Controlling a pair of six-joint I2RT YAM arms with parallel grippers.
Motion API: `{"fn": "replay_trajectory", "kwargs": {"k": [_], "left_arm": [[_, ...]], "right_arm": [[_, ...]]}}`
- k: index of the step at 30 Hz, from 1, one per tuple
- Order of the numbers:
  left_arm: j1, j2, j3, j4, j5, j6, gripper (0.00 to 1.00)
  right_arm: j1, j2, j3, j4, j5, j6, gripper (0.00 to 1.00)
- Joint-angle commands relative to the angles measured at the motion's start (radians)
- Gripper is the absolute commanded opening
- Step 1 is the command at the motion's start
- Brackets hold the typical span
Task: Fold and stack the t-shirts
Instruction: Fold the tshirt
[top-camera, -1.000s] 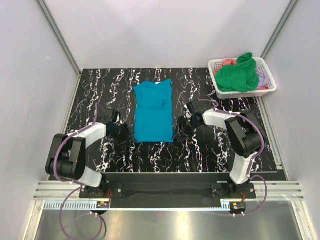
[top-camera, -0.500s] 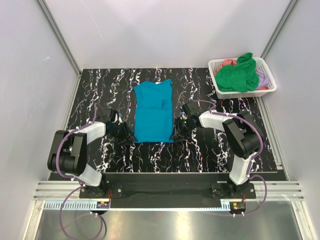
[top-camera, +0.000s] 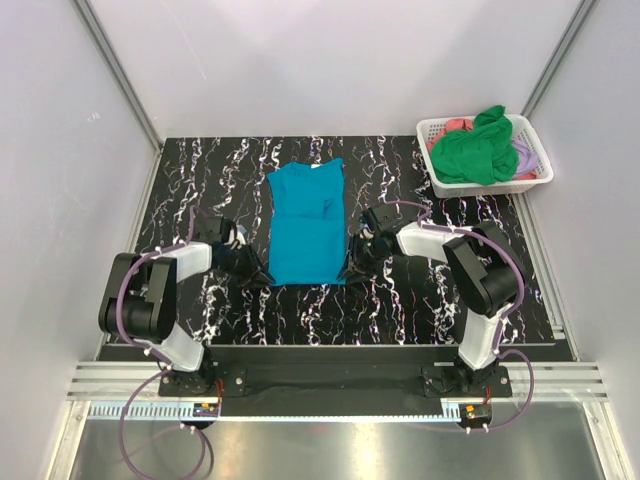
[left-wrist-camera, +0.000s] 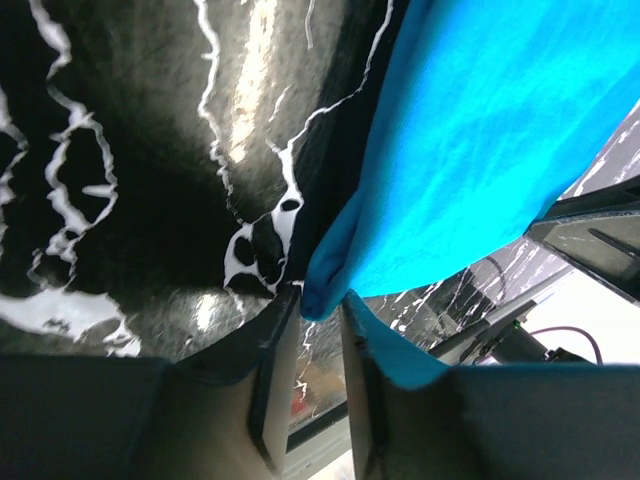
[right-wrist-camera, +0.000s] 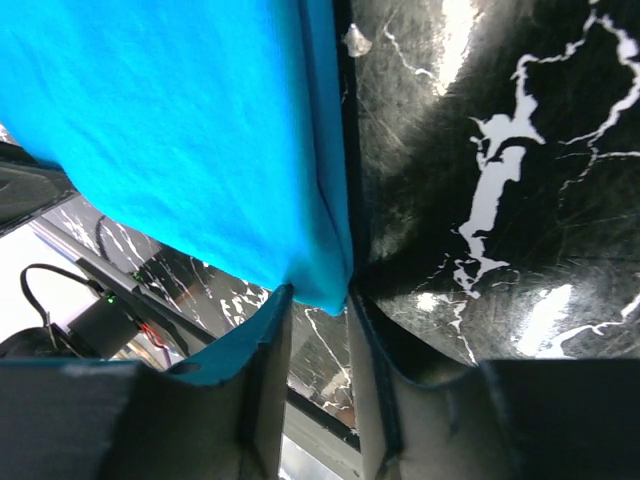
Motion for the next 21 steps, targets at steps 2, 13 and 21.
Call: {"fn": "replay_trajectory", "kwargs": {"k": [2,13,21], "left_arm": [[0.000,0.036,-0.011,0.057,-0.018,0.014,0.25],[0.001,0.043,0.025,0.034,-0.006,0.034,0.00],[0.001,0.034,0.030,0.038,0.020,0.016,0.00]], "right_arm": [[0.018,0.027,-0.028,0.000,0.089,-0.005,0.43],[0.029,-0.005,-0.033,-0.042,0.132,-0.006,0.34],[0.031,-0.017,-0.027,-0.051,0.153,0.006,0.08]]}}
